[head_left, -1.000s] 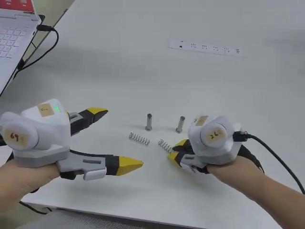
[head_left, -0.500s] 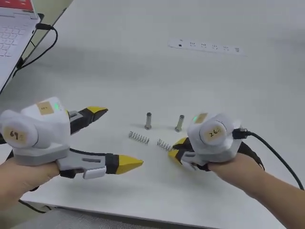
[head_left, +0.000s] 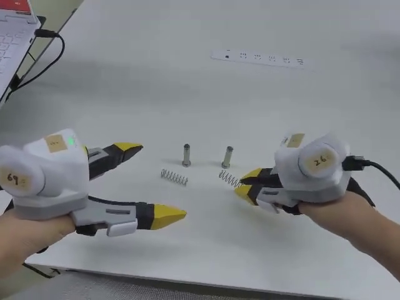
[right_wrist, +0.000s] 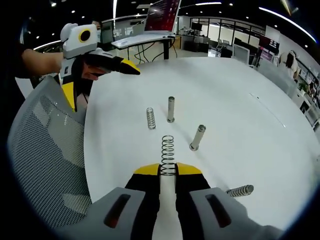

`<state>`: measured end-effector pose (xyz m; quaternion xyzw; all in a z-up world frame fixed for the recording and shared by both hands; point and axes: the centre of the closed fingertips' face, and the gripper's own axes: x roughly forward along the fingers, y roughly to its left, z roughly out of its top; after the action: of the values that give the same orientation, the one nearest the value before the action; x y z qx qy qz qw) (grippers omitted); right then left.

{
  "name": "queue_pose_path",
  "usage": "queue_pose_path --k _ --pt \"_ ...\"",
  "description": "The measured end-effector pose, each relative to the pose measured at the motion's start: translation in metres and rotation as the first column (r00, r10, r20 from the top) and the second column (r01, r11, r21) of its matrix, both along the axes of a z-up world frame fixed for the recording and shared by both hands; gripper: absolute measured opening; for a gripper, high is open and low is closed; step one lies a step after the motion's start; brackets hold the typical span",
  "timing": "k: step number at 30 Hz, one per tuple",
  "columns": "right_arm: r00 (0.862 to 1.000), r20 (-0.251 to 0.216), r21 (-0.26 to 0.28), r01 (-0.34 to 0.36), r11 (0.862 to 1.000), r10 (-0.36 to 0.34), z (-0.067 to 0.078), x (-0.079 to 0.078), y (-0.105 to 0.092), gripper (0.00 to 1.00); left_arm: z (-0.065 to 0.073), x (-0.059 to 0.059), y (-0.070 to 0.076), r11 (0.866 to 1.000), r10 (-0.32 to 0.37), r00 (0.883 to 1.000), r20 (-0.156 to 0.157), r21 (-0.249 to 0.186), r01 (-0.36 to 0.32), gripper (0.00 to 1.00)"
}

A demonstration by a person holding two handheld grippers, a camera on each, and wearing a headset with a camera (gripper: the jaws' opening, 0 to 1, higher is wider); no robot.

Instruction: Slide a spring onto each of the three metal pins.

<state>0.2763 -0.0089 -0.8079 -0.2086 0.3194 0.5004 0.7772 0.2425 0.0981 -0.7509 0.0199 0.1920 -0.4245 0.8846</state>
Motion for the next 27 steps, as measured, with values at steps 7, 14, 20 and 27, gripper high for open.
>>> queue_pose_path --k 7,14,20,27 --pt "0.997 0.032 0.039 -0.072 0.997 0.071 0.020 -0.008 0.002 0.08 0.010 -0.009 -0.016 0.996 -0.073 0.997 -0.001 -0.052 0.072 0.76" --pt "0.983 0.051 -0.003 -0.176 0.984 0.176 0.023 -0.020 0.003 0.08 0.007 -0.006 -0.038 0.984 -0.174 0.985 -0.008 -0.036 0.174 0.63" --pt "0.976 0.052 0.010 -0.211 0.978 0.210 0.027 -0.026 0.007 0.08 -0.006 -0.001 -0.054 0.969 -0.245 0.969 -0.035 -0.008 0.245 0.51" --pt "0.961 0.065 -0.005 -0.268 0.963 0.268 0.027 -0.033 0.008 0.08 -0.008 0.000 -0.071 0.953 -0.303 0.952 -0.039 -0.002 0.303 0.45"
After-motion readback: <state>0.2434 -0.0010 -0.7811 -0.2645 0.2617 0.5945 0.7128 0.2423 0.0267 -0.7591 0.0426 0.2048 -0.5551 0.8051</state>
